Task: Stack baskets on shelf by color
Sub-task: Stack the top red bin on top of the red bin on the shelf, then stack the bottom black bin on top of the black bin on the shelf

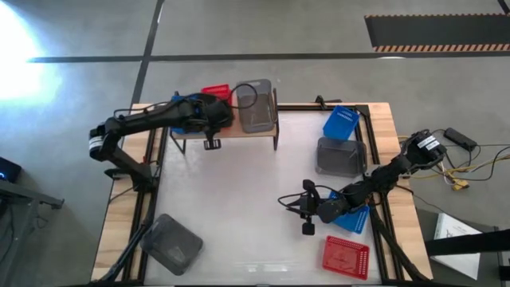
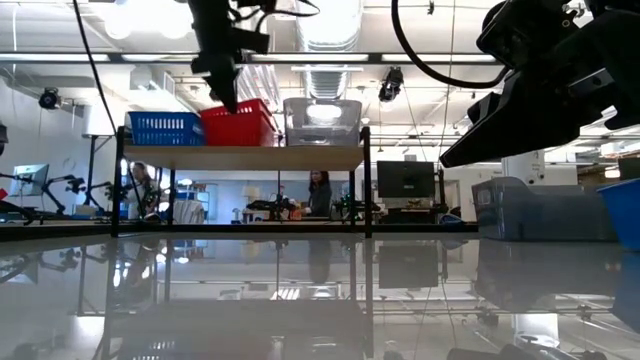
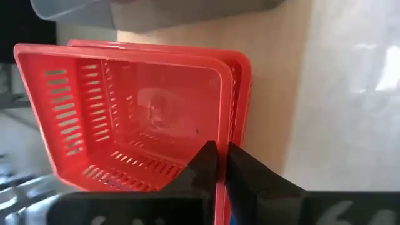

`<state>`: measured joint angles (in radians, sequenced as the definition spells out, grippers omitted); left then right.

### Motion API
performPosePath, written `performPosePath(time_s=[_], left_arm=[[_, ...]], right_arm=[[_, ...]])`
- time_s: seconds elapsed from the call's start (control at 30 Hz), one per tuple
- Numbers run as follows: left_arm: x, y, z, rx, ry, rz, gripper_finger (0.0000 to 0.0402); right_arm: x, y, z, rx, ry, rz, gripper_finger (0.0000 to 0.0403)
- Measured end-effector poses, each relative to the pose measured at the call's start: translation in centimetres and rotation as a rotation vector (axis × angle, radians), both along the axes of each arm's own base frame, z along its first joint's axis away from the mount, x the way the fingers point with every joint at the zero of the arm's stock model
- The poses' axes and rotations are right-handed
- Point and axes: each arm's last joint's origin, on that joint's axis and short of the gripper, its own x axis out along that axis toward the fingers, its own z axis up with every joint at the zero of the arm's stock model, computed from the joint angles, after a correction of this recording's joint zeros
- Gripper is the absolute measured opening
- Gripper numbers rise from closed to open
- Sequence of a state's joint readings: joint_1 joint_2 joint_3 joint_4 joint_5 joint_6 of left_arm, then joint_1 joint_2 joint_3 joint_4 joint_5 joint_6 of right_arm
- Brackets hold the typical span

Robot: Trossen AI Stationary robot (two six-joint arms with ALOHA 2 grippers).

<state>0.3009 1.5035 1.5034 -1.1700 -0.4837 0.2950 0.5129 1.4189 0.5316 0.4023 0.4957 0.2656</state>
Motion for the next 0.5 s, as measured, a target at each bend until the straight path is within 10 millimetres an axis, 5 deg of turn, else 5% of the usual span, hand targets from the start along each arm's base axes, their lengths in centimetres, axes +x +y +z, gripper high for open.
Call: performPosePath(time_s=[0.2, 0.5], left_arm=[[0.4, 0.1, 0.3, -0.001, -0.009, -0.001, 0.0070], [-0.3, -0.9, 3.4, 0.013, -0.141, -0.003, 0.0141]], right_arm=[[0.0, 0.0, 0.0, 0.003, 0.000, -0.002, 0.0048], [0.0, 0.0, -0.1, 0.002, 0.002, -0.002, 0.0048]])
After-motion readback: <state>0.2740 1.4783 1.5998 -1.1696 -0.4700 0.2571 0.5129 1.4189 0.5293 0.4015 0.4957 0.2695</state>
